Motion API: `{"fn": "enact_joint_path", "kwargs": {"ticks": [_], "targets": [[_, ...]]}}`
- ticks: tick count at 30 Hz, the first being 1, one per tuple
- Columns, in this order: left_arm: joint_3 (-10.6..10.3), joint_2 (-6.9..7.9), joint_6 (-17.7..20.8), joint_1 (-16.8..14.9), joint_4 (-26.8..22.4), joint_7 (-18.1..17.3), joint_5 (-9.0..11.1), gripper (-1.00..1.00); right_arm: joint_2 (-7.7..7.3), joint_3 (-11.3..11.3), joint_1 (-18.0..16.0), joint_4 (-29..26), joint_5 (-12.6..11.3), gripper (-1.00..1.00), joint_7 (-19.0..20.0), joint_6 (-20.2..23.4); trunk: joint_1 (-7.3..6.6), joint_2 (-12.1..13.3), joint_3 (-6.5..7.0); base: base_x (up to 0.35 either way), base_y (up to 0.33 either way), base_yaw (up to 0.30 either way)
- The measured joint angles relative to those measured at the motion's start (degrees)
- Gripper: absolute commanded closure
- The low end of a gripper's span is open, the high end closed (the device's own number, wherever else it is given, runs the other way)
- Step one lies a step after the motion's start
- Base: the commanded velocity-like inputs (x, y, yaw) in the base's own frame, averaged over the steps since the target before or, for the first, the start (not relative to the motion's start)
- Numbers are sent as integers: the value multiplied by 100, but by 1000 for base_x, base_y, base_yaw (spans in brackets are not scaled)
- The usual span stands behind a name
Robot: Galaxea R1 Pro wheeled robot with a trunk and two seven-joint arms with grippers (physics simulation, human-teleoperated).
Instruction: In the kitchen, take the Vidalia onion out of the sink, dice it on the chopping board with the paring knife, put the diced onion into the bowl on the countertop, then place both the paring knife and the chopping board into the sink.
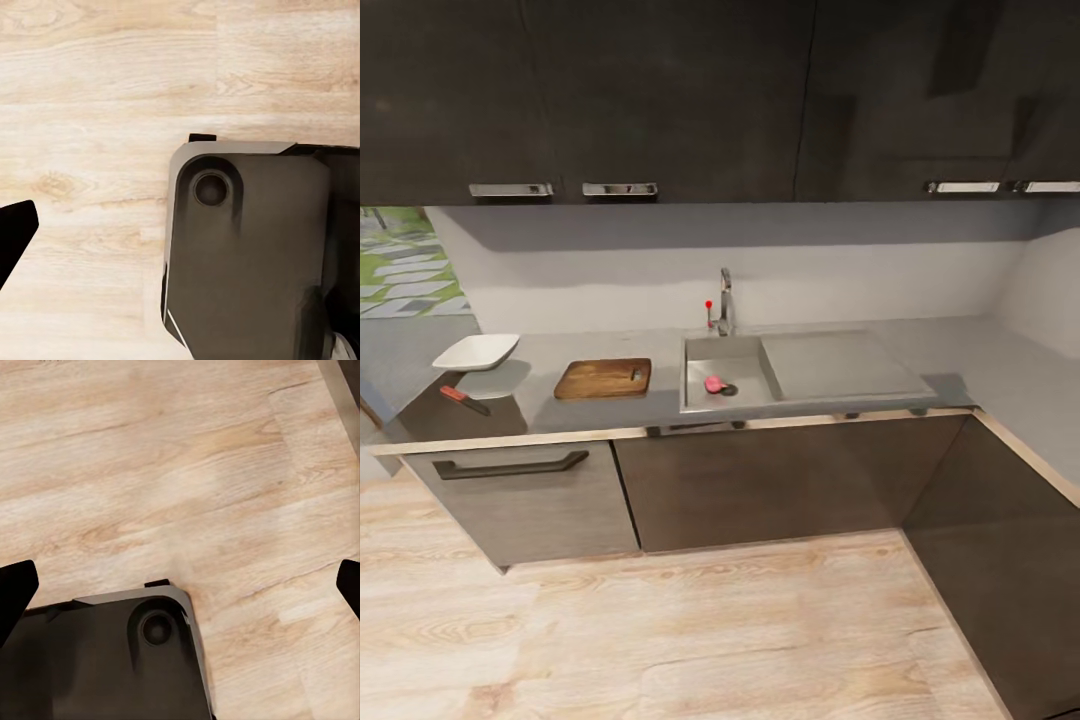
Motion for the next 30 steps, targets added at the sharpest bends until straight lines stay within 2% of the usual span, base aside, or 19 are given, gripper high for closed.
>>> {"fn": "enact_joint_path", "kwargs": {"ticks": [16, 19, 22, 24, 26, 30], "targets": [[-1, -11, 2, 0, -32, -5, -4, -100, -7, 4, 0, 0, 10, -100, 0, 11, 0, 0, 0, 0, 0, 0], [-6, -80, 17, 0, -102, -2, -19, -100, -8, 4, 0, 2, 10, -100, 1, 11, 0, 0, 0, 0, 0, 0], [-9, -209, 90, -1, -427, 12, -38, -100, -8, 0, 0, 56, 12, -100, 1, 12, 0, 0, 0, 0, 0, 0], [-9, -276, 292, -1, -768, 20, -46, -100, -8, -5, 0, 119, 14, -100, 2, 12, 0, 0, 0, 0, 0, 0], [-10, -335, 777, -1, -1210, 19, -51, -100, -9, -7, 0, 172, 15, -100, 3, 12, 0, 0, 0, 0, 0, 0], [-11, -413, 2725, -2, -2754, -7, -53, -100, -9, -10, 0, 249, 16, -100, 4, 12, 0, 1, 2, 0, 0, 0]]}}
